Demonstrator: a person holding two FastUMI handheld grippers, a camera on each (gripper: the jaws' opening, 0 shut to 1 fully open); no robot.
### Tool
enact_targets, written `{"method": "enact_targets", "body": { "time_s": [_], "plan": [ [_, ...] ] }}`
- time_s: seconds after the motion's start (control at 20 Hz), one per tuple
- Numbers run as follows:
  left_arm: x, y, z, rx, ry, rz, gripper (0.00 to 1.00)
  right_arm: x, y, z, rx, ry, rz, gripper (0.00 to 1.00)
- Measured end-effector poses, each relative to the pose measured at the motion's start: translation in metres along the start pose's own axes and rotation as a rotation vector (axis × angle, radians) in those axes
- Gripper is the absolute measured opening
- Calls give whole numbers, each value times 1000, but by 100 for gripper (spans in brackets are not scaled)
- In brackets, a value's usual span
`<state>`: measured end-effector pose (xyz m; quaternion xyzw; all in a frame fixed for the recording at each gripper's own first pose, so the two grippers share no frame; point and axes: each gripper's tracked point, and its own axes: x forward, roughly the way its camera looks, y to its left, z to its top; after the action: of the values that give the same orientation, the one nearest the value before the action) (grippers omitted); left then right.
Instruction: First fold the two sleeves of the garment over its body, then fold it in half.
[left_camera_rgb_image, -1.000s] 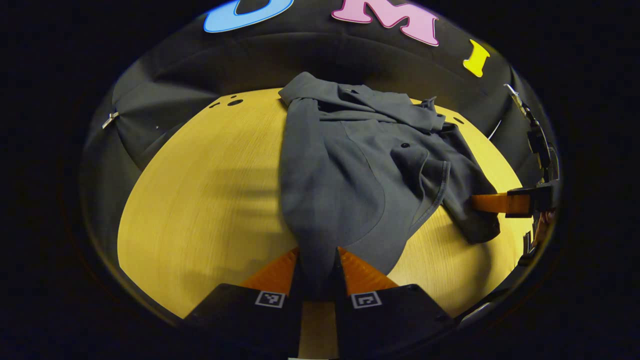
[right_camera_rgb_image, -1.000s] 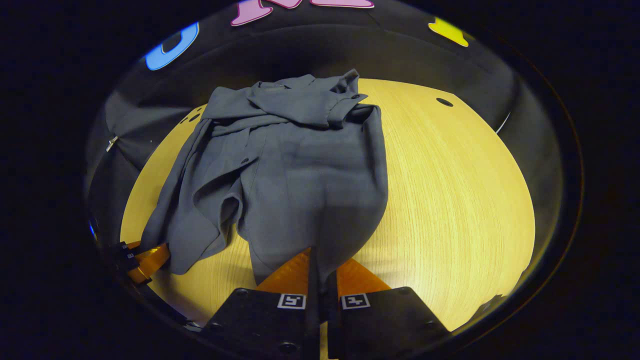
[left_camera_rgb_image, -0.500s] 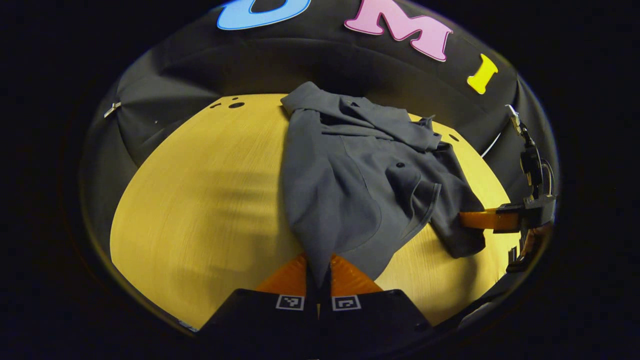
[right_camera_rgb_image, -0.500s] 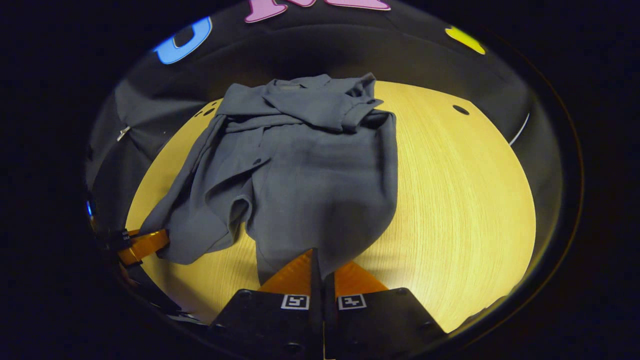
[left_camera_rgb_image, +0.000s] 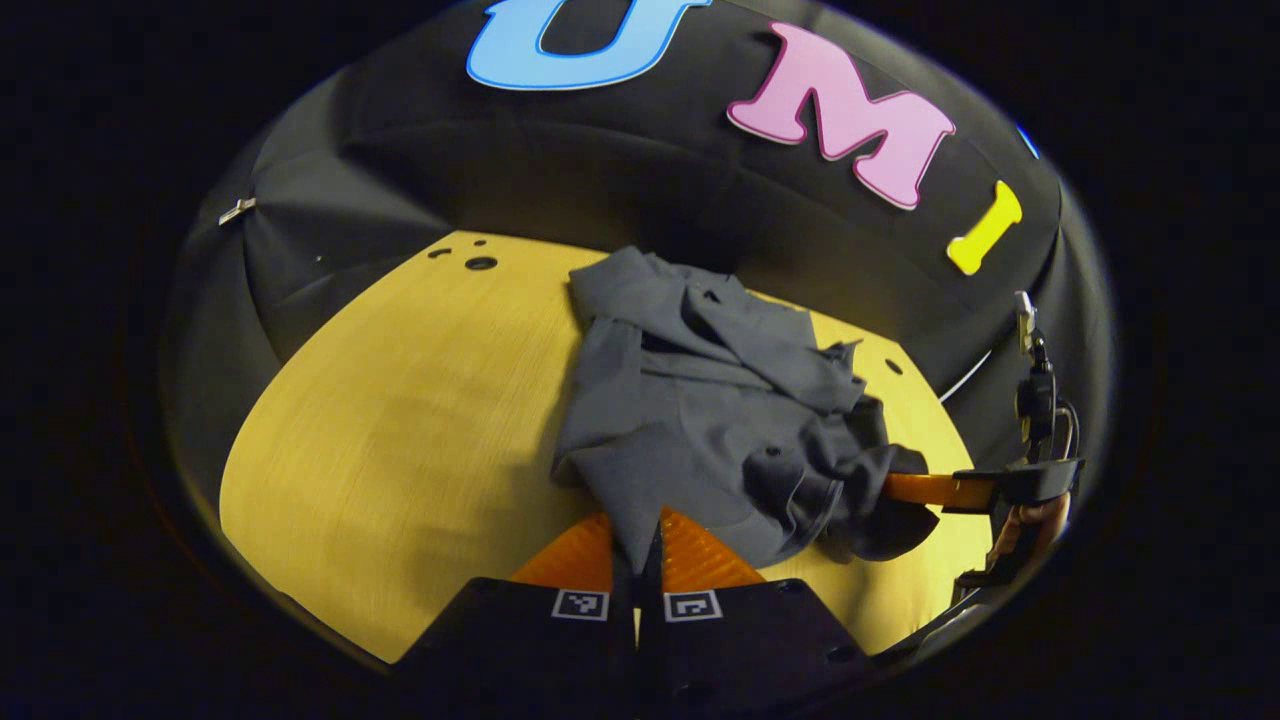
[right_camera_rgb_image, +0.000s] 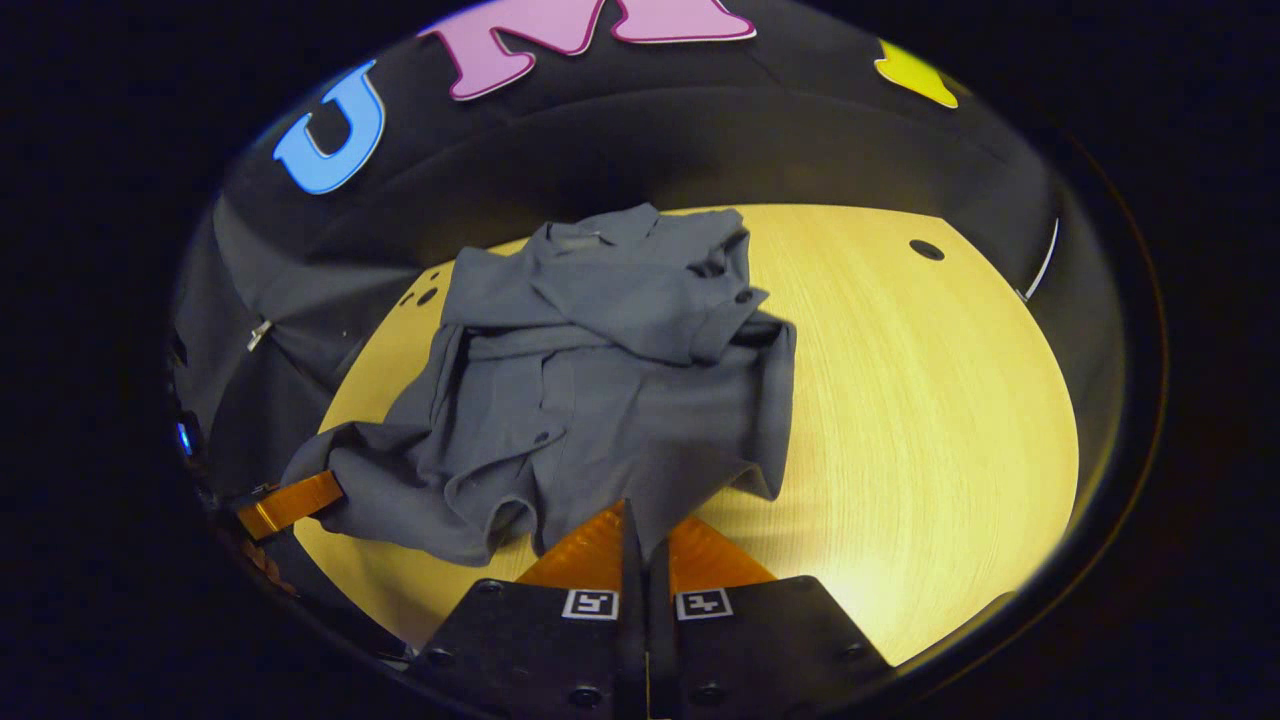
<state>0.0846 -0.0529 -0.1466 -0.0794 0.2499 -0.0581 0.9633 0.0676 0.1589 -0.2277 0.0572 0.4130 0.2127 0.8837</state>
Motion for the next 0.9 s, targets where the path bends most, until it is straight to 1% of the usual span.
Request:
{"method": "enact_targets", "body": {
  "time_s": [0.15,0.2,0.4,0.65,0.75,0.9],
  "plan": [
    [7,-9,43,4,-50,-25,6,4,-1,39,1,-56,3,6],
    [12,-8,54,15,-63,-20,6,7,0,53,2,-76,9,6],
    [35,-18,106,44,-117,-38,6,25,2,110,16,-144,17,6],
    [72,-22,172,53,-202,-54,6,49,4,181,-9,-233,13,6],
    [93,-22,203,42,-232,-57,6,60,8,206,2,-265,18,6],
    [124,-10,240,30,-281,-41,6,76,4,249,22,-337,6,6]
  ]
}}
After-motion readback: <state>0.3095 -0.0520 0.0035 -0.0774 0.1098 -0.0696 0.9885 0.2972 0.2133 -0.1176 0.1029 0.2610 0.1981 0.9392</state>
